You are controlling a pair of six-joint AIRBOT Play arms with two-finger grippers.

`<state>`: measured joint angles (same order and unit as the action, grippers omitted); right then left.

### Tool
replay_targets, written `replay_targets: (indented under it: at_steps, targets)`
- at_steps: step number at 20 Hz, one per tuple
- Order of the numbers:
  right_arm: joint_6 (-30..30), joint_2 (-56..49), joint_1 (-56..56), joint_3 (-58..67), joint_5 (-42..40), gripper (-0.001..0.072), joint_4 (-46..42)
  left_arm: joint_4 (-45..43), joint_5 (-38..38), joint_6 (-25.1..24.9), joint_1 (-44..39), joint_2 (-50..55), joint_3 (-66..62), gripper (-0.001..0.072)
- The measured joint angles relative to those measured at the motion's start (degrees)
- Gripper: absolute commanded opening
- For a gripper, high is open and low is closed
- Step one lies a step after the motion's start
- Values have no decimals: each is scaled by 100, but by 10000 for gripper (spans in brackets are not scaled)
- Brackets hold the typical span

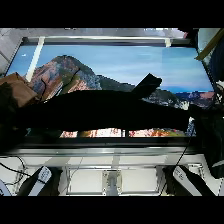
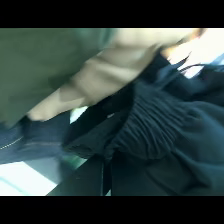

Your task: Fold the clothes and pants, and hang the long-sleeved shirts on hangers.

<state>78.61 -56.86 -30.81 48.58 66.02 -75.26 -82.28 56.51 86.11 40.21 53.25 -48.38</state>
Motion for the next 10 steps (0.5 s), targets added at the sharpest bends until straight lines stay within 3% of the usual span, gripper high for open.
replay_targets:
  at_steps: [10]
  targets:
    - [-20, -516, -413, -313, -1080, 6, 247, -518, 74, 7, 0, 144, -37, 19]
